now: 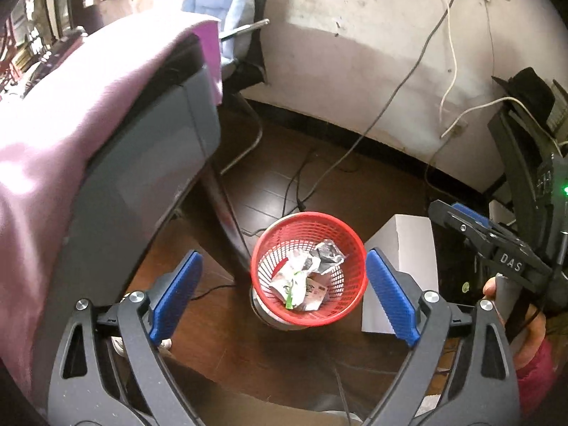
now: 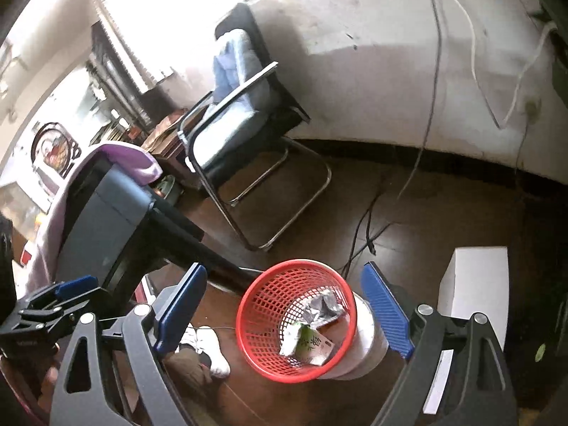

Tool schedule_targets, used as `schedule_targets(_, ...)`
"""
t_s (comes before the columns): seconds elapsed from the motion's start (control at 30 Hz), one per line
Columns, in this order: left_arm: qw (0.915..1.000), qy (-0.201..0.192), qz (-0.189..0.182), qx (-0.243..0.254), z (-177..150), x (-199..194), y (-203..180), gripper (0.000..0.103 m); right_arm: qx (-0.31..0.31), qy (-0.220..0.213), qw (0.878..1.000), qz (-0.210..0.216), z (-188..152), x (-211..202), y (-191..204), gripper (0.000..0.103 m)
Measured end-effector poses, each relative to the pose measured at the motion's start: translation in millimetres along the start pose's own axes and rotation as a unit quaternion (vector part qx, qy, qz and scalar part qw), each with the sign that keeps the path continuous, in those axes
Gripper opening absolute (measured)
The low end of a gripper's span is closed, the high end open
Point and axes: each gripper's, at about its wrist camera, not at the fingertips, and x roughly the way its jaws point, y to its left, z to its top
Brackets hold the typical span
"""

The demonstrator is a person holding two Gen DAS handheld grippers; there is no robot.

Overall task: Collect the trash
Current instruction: 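Grasp the clear plastic tub with the left gripper while the right gripper grasps the yellow pom-pom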

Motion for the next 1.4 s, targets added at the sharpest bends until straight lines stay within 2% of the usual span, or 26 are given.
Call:
schedule_targets(0.2, 0.9998, -0.020, 0.009, -0.004, -8, -18, 1, 0.090, -0.040, -0.001, 0.999, 0.009, -2, -16, 29, 0.095)
schedule_targets(0.33, 0.9990, -0.039, 0.021, -0.008, -17, -33, 4, 0.092, -0.101, 0.005, 0.994, -0.028, -6, -24, 53, 0.097)
schedule_targets(0.47, 0.9969, -0.066, 0.041, -0.010, -25, -55, 10, 0.094, -0.178, -0.004, 0.982, -0.064, -13, -39, 87, 0.097)
schedule_targets(0.6, 0.9935, -0.093, 0.063, -0.017, -32, -80, 21, 0.096, -0.212, -0.009, 0.976, -0.041, -13, -56, 116, 0.097)
schedule_targets(0.73, 0.9863, -0.122, 0.107, -0.034, -40, -115, 43, 0.096, -0.218, -0.015, 0.976, -0.007, -11, -69, 139, 0.097)
schedule_targets(0.93, 0.9647, -0.157, 0.198, -0.075, -63, -177, 113, 0.096, -0.237, -0.004, 0.971, 0.038, -17, -79, 174, 0.097)
schedule_targets(1.03, 0.9447, -0.160, 0.263, -0.114, -79, -211, 169, 0.096, -0.257, 0.001, 0.966, 0.043, -20, -80, 197, 0.097)
schedule_targets(1.13, 0.9287, -0.159, 0.296, -0.156, -94, -236, 215, 0.096, -0.270, 0.010, 0.961, 0.061, -23, -78, 220, 0.097)
schedule_targets(1.17, 0.9201, -0.158, 0.310, -0.179, -102, -249, 240, 0.096, -0.274, 0.015, 0.959, 0.071, -24, -77, 230, 0.097)
schedule_targets(1.27, 0.9041, -0.156, 0.326, -0.227, -122, -270, 289, 0.096, -0.287, 0.023, 0.953, 0.098, -25, -71, 259, 0.097)
schedule_targets(1.3, 0.9015, -0.156, 0.326, -0.238, -132, -275, 299, 0.096, -0.291, 0.024, 0.951, 0.104, -27, -69, 267, 0.097)
schedule_targets(1.37, 0.8992, -0.155, 0.312, -0.264, -141, -279, 320, 0.096, -0.305, 0.027, 0.944, 0.120, -30, -66, 291, 0.097)
schedule_targets(1.4, 0.9016, -0.156, 0.297, -0.274, -144, -279, 325, 0.096, -0.311, 0.027, 0.941, 0.127, -32, -65, 301, 0.097)
